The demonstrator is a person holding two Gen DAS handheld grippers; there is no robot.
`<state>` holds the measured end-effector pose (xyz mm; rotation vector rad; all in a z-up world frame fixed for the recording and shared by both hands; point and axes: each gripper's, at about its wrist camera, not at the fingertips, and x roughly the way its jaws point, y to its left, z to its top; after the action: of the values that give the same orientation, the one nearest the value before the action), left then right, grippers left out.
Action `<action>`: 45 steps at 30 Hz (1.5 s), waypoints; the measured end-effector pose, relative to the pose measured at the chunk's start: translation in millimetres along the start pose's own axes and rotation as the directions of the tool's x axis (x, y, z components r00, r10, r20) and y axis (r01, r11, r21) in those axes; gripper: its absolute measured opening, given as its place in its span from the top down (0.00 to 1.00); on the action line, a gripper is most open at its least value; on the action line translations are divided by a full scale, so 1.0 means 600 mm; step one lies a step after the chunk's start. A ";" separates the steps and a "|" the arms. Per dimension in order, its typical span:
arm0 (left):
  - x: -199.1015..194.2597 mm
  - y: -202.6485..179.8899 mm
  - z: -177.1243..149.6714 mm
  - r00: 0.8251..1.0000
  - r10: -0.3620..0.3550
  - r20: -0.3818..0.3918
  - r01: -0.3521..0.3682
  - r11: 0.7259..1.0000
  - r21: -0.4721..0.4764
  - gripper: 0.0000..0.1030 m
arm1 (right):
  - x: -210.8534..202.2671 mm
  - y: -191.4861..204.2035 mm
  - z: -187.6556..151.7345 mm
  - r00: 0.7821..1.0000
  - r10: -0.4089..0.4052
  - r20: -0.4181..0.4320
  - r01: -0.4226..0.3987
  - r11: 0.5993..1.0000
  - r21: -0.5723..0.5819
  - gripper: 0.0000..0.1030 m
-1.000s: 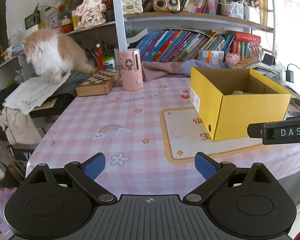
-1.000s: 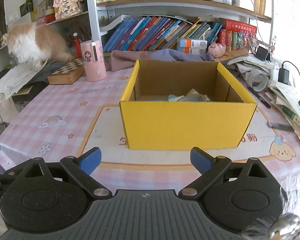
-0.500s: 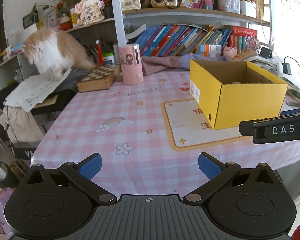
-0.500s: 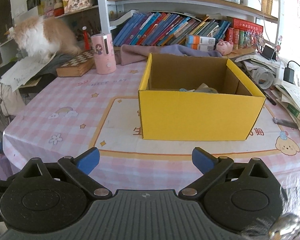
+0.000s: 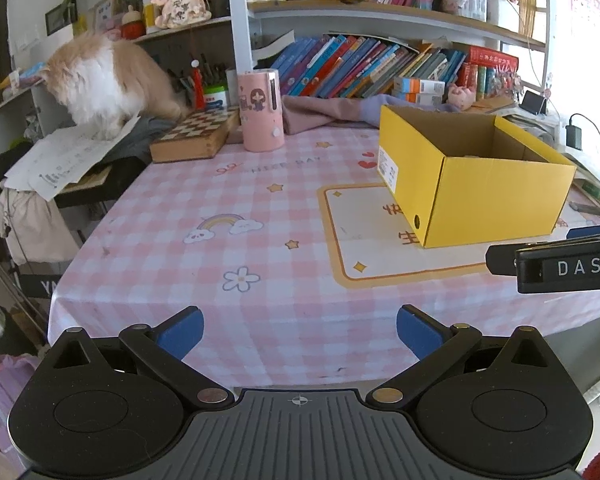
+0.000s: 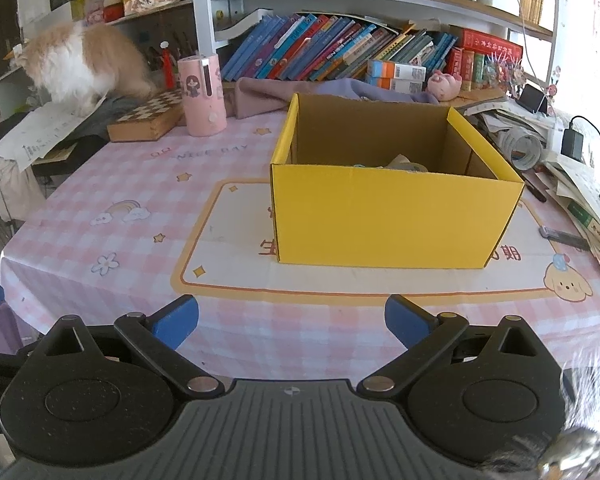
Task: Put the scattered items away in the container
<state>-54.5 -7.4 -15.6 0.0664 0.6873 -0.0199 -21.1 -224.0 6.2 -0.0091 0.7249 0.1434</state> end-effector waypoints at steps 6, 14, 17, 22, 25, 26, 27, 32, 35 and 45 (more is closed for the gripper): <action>0.002 -0.005 -0.001 1.000 0.008 -0.007 -0.008 1.000 0.008 0.00 | 0.000 -0.002 0.000 1.000 0.000 -0.004 0.000 1.000 0.000 0.02; 0.004 -0.009 0.000 1.000 0.012 -0.012 -0.011 1.000 0.010 0.00 | 0.003 -0.004 -0.001 1.000 0.002 -0.008 -0.002 1.000 -0.002 0.02; 0.005 -0.010 0.001 1.000 0.013 -0.017 -0.013 1.000 0.012 0.00 | 0.003 -0.005 -0.001 1.000 0.002 -0.010 -0.002 1.000 -0.003 0.02; 0.007 -0.014 0.003 0.999 0.017 -0.027 -0.017 1.000 0.016 0.00 | 0.007 -0.007 -0.001 1.000 0.005 -0.017 -0.006 1.000 -0.004 0.02; 0.007 -0.014 0.003 1.000 0.008 -0.026 -0.008 1.000 0.009 0.00 | 0.009 -0.008 0.000 1.000 0.007 -0.020 -0.007 1.000 -0.004 0.02; 0.006 -0.013 0.002 1.000 0.004 -0.024 -0.003 1.000 0.005 0.00 | 0.009 -0.008 0.000 1.000 0.007 -0.020 -0.007 1.000 -0.004 0.02; 0.006 -0.012 0.002 1.000 -0.001 -0.024 0.001 1.000 0.001 0.00 | 0.009 -0.008 0.000 1.000 0.007 -0.020 -0.007 1.000 -0.004 0.02; 0.009 -0.012 -0.001 0.999 0.003 -0.034 -0.004 1.000 -0.006 0.00 | 0.008 -0.008 0.000 1.000 0.007 -0.021 -0.007 1.000 -0.003 0.02; 0.009 -0.012 -0.002 0.999 0.006 -0.034 -0.006 1.000 -0.007 0.00 | 0.009 -0.008 -0.002 1.000 0.007 -0.025 -0.007 1.000 -0.002 0.02; 0.000 -0.028 0.002 1.000 0.019 0.001 -0.019 0.998 0.055 0.00 | 0.012 -0.008 -0.005 1.000 0.007 -0.028 -0.007 1.000 -0.001 0.02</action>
<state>-54.4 -24.1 -15.7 0.1256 0.6858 -0.0208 -17.4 -228.0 -0.9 -0.0094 0.7531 0.1508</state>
